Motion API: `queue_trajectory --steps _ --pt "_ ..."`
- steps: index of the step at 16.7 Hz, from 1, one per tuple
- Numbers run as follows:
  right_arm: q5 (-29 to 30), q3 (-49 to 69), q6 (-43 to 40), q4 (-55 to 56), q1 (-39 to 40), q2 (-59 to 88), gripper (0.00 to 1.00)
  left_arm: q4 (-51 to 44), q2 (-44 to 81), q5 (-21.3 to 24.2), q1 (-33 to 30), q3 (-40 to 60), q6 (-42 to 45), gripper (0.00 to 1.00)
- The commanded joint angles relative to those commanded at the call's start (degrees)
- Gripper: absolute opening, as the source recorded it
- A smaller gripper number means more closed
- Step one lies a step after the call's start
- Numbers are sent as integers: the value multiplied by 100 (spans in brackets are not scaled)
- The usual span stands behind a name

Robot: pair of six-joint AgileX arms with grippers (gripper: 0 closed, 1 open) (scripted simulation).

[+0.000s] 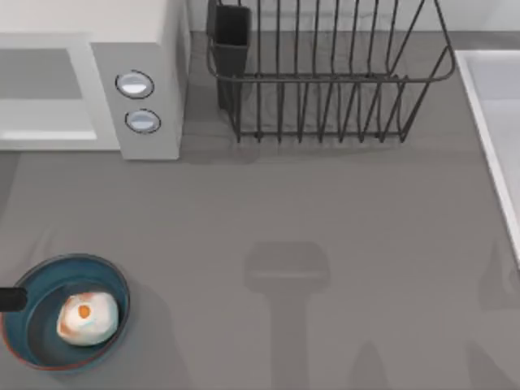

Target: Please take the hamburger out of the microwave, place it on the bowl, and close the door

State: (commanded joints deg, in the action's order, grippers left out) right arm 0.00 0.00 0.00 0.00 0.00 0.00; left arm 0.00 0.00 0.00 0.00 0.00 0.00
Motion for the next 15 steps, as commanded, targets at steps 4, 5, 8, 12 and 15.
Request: queue_trajectory --steps 4,5,8,12,15 --pt "0 0 0 0 0 0 100 0 0 0 0 0 0 0" --pt "0 0 0 0 0 0 100 0 0 0 0 0 0 0" --pt "0 0 0 0 0 0 100 0 0 0 0 0 0 0" --pt "0 0 0 0 0 0 100 -224 -167 -241 -242 62 -4 0" --pt "0 0 0 0 0 0 100 -672 -492 -817 -817 178 -9 0"
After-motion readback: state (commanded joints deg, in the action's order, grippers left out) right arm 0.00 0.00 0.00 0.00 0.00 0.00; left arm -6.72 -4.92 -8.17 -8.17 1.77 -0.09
